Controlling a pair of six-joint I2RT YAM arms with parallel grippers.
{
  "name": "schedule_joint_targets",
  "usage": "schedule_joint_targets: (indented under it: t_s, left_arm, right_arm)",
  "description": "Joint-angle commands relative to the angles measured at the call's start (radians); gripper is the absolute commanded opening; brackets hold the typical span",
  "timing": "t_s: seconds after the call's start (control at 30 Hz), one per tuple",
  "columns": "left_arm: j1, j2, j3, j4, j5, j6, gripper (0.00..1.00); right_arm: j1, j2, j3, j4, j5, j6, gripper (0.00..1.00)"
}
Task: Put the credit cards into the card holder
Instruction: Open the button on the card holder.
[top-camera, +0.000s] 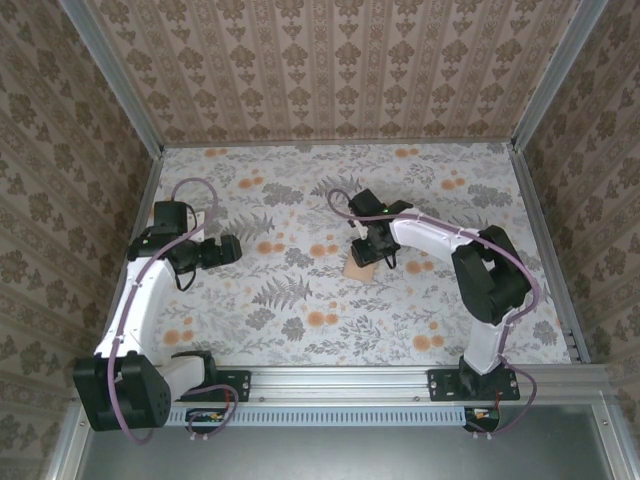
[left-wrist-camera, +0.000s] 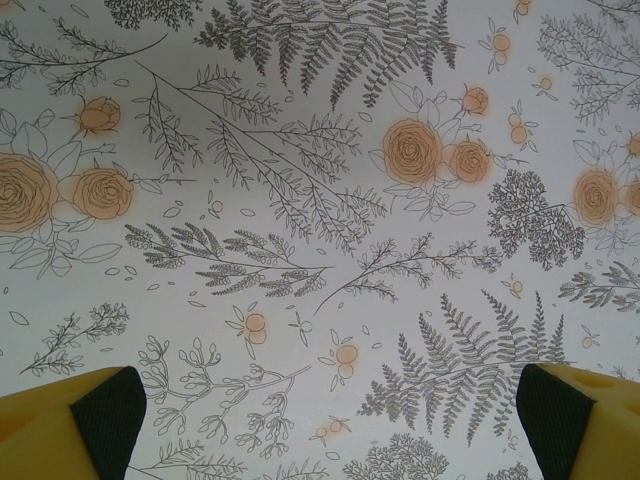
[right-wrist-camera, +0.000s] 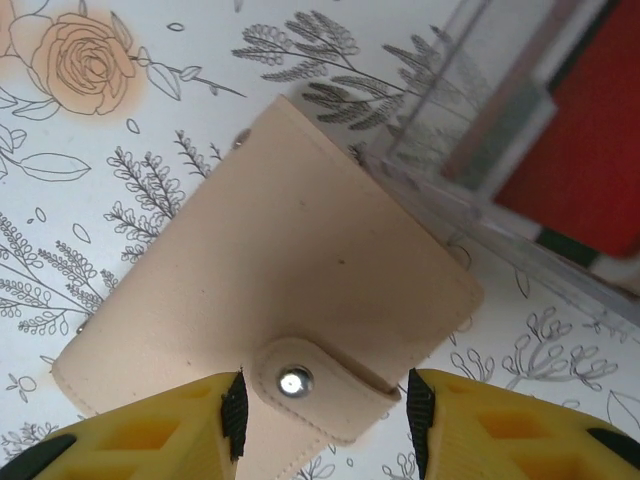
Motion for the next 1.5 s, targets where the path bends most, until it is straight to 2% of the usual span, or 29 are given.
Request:
schedule_joint_targets:
  t_s: [0.0,0.3,0.53,0.63,0.73,1.0,1.17,1.23,1.37,1.47]
  left_arm:
    - [0.015,0.011,0.007,-0.021,-0.011,0.027,1.0]
    - [0.034,0.011,0.007,-0.013,0.009,0.024,1.0]
    - [0.036,0.011,0.004,-0.012,0.018,0.024,1.0]
    - [0.037,0.012,0.001,-0.01,0.02,0.024,1.0]
    - [0.036,0.016,-0.001,-0.012,0.025,0.024,1.0]
    - [0.036,0.016,-0.004,-0.003,0.065,0.018,1.0]
    - [0.025,0.011,-0.015,0.04,0.196,-0.023,1.0]
    - [0.003,0.008,-0.025,0.082,0.274,-0.06,1.0]
    - [-0.109,0.001,-0.057,0.187,0.359,-0.157,0.98]
    - [-0.263,-0.002,-0.113,0.353,0.359,-0.275,0.95]
  right_arm:
    - [0.026,0.037,0.036,-0.052,0.053,-0.036,0.49]
    - [0.033,0.067,0.012,-0.052,0.075,-0.035,0.46]
    - [0.034,0.076,-0.026,-0.031,0.055,-0.038,0.26]
    - [0.034,0.07,-0.04,-0.02,0.029,-0.036,0.11]
    - [0.033,0.052,-0.055,-0.002,-0.018,-0.021,0.04]
    - [0.034,-0.143,-0.13,0.105,-0.19,0.128,0.02]
    - [0.034,-0.301,-0.215,0.222,-0.245,0.224,0.02]
    - [0.034,-0.359,-0.257,0.261,-0.243,0.24,0.02]
    - [0.034,-0.442,-0.324,0.26,-0.182,0.227,0.03]
    - [0.023,-0.518,-0.374,0.246,-0.13,0.22,0.03]
